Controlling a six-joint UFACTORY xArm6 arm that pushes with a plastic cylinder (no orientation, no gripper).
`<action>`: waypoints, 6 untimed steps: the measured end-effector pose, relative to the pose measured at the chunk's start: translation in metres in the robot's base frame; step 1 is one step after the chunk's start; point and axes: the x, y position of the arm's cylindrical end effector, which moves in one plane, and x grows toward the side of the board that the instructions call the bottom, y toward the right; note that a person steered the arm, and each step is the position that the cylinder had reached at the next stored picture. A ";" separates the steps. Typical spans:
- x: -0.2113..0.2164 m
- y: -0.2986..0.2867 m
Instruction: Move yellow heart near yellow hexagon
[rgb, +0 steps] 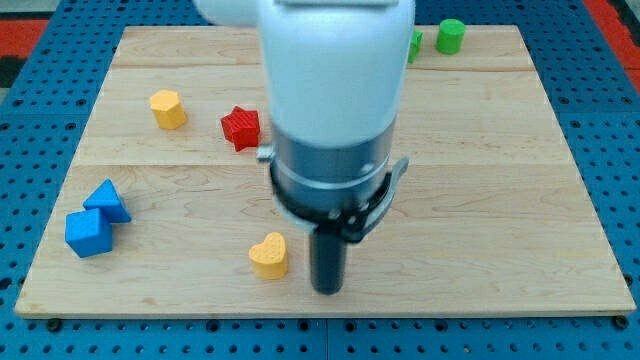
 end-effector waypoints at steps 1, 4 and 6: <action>-0.049 -0.078; -0.137 -0.137; -0.203 -0.214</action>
